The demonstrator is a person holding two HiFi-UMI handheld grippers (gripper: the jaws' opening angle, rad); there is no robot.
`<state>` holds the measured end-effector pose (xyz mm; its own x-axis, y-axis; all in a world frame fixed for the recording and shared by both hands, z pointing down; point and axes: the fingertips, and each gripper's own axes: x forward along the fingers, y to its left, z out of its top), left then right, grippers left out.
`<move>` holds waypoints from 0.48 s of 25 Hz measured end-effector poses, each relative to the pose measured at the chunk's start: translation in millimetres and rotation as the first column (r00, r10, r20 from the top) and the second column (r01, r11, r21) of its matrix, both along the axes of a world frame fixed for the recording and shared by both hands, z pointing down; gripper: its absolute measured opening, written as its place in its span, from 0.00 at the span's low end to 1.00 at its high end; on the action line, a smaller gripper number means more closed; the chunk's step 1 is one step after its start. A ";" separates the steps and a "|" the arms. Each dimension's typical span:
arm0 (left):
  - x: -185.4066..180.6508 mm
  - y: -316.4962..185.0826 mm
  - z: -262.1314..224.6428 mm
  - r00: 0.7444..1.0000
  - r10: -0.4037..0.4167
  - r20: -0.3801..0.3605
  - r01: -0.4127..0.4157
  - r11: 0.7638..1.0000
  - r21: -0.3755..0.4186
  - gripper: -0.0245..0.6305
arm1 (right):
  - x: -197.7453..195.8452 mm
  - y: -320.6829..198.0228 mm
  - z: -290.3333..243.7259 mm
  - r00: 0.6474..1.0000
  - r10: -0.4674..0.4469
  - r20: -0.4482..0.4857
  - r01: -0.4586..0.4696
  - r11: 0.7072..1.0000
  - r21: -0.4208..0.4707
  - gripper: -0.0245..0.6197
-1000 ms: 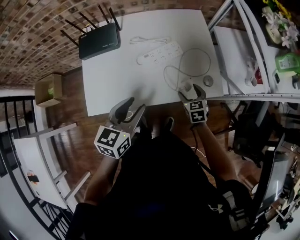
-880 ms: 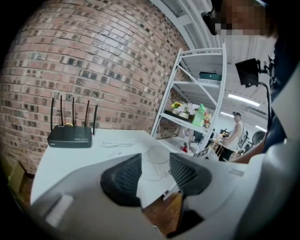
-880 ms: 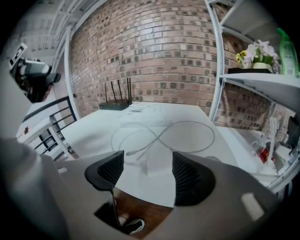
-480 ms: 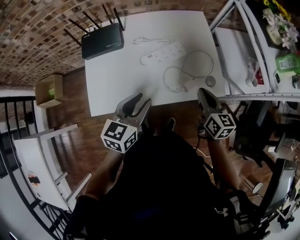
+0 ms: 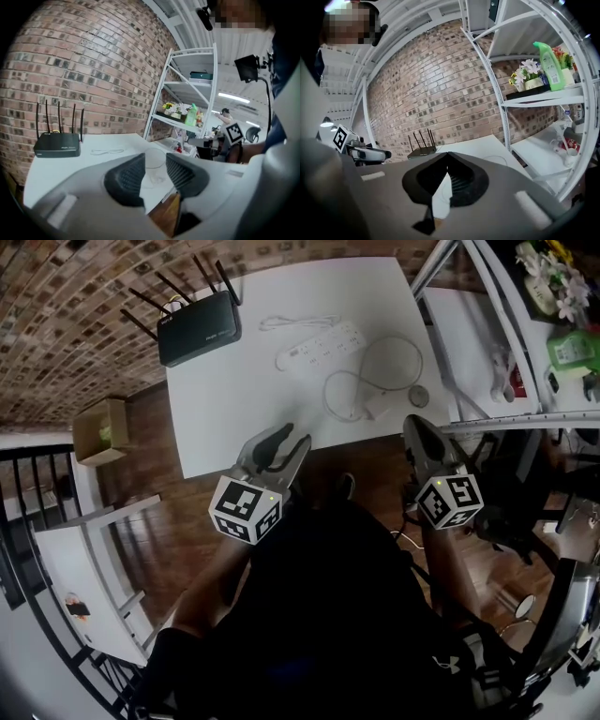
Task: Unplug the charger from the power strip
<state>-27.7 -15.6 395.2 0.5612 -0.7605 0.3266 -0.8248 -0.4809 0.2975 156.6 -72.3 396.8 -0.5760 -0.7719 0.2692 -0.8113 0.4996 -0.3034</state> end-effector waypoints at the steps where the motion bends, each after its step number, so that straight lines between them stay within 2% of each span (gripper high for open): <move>1: 1.9 0.3 -0.2 1.000 0.002 0.000 -0.002 1.000 0.000 0.25 | 0.5 0.8 -0.2 1.000 -0.002 -0.003 0.002 1.000 0.003 0.05; 12: 1.1 7.6 0.3 1.000 -0.011 0.012 0.011 1.000 -0.004 0.25 | -4.7 2.4 -1.6 0.999 -0.035 -0.024 0.036 0.999 0.026 0.05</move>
